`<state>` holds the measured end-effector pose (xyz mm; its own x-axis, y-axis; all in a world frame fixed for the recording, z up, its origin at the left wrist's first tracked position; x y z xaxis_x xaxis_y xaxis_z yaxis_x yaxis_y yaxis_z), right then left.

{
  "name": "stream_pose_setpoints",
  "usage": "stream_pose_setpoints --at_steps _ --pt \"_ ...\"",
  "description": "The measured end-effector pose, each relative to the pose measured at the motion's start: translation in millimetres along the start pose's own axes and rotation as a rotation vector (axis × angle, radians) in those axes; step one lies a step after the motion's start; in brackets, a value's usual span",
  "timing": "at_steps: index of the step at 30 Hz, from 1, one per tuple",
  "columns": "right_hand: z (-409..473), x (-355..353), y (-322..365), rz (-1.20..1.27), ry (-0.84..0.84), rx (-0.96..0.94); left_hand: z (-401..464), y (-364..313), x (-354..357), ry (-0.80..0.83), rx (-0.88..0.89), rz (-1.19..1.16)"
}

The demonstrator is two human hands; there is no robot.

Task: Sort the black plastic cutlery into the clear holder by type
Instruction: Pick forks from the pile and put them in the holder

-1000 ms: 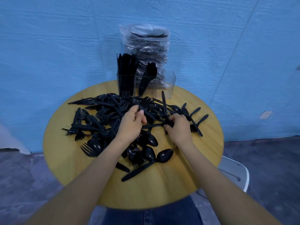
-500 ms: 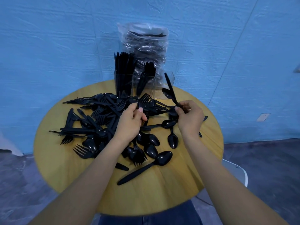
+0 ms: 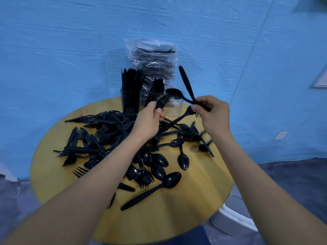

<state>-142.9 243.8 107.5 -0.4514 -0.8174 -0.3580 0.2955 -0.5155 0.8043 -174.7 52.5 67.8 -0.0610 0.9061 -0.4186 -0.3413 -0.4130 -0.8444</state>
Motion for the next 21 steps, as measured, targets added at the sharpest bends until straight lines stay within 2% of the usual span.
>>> stream_pose_setpoints --at_steps 2,5,8,13,19,21 --pt "1 10 1 0.017 0.03 0.0 -3 -8 15 0.11 -0.016 -0.087" --pt "2 23 -5 0.069 0.027 0.035 -18 -7 38 0.274 -0.158 -0.344" --pt "-2 39 -14 0.085 0.045 0.101 -21 2 31 0.253 -0.182 -0.238" --pt "-7 46 -45 0.101 -0.034 0.289 -26 26 -1 0.204 -0.198 0.038" --pt "-29 61 -69 -0.086 0.107 0.378 -29 31 -26 0.089 -0.182 0.071" --pt "-30 58 -63 -0.131 0.099 0.329 -28 27 -27 0.07 -0.166 0.043"
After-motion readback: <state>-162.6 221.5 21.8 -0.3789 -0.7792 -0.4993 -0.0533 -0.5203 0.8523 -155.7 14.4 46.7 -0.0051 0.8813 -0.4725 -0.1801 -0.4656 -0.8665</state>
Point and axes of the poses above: each hand's wrist, its own z-axis towards the middle knuckle, its own x-axis out of the palm, y = z × x, the point moved 10 cm from there along z, towards the middle knuckle, and after that the axes turned 5 degrees about -z, right-handed, at the moved point
